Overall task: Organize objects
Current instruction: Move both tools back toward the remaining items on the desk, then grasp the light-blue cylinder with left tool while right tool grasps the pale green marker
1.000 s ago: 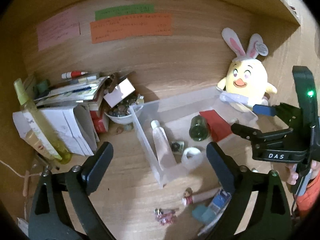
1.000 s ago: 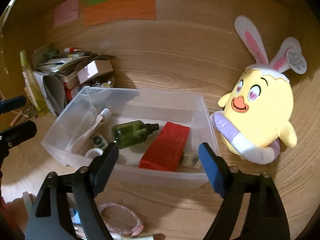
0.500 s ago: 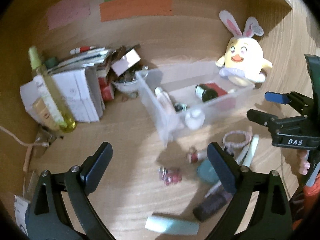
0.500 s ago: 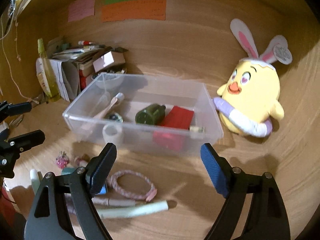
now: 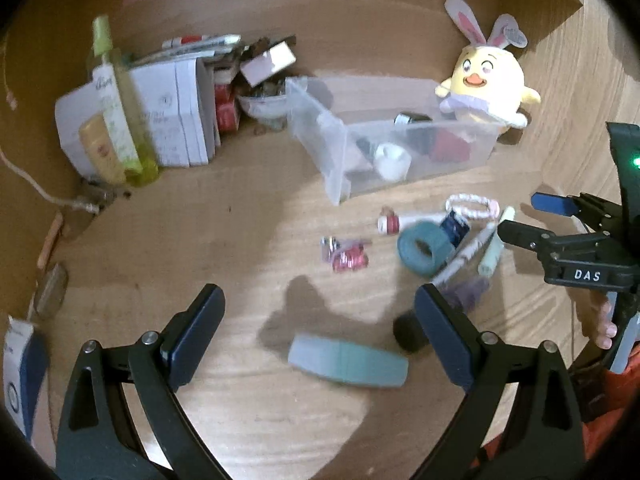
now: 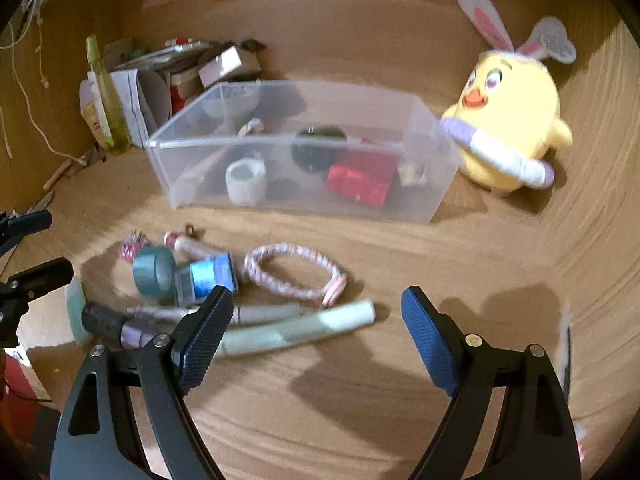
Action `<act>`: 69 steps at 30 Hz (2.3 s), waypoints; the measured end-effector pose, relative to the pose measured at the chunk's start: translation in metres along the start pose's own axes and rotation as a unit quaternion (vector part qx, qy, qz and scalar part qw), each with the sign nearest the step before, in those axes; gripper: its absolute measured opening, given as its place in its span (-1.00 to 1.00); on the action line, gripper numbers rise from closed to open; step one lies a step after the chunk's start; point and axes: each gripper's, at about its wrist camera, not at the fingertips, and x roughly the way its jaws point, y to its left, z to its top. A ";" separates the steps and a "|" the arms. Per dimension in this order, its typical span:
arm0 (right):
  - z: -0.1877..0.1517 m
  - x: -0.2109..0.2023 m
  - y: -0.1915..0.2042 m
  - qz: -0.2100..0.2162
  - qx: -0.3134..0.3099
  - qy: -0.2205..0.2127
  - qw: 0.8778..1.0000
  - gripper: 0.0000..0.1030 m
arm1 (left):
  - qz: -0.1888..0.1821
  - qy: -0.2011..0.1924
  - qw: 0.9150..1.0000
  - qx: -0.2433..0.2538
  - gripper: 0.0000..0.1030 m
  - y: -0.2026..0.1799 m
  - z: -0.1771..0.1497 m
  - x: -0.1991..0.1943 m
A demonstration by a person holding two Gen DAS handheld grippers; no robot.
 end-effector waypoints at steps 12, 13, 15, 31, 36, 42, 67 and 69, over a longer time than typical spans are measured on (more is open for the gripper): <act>-0.008 0.020 0.008 0.003 0.024 0.033 0.999 0.63 | -0.004 0.032 0.999 -0.006 0.91 -0.001 -0.030 0.014; -0.009 0.020 0.009 0.003 0.022 0.034 0.999 0.63 | -0.004 0.032 0.999 -0.008 0.91 0.000 -0.031 0.013; -0.010 0.020 0.009 0.001 0.018 0.037 0.999 0.63 | -0.004 0.032 0.999 -0.010 0.91 0.003 -0.031 0.013; -0.030 0.000 -0.016 -0.015 0.043 0.038 0.998 0.63 | -0.008 0.034 0.999 -0.030 0.91 0.014 -0.025 0.016; -0.036 0.001 -0.018 -0.022 0.045 0.046 0.998 0.63 | 0.009 0.033 0.999 0.018 0.91 -0.002 -0.020 0.024; -0.042 -0.003 -0.024 -0.031 0.053 0.045 0.997 0.63 | 0.009 0.037 0.998 0.056 0.91 -0.013 -0.017 0.029; -0.058 -0.022 -0.028 -0.038 0.070 0.021 0.997 -0.02 | -0.046 0.039 0.995 0.076 -0.05 -0.029 -0.014 0.030; -0.055 -0.019 -0.024 -0.033 0.060 0.016 0.998 -0.25 | -0.047 0.039 0.995 0.075 -0.11 -0.029 -0.015 0.029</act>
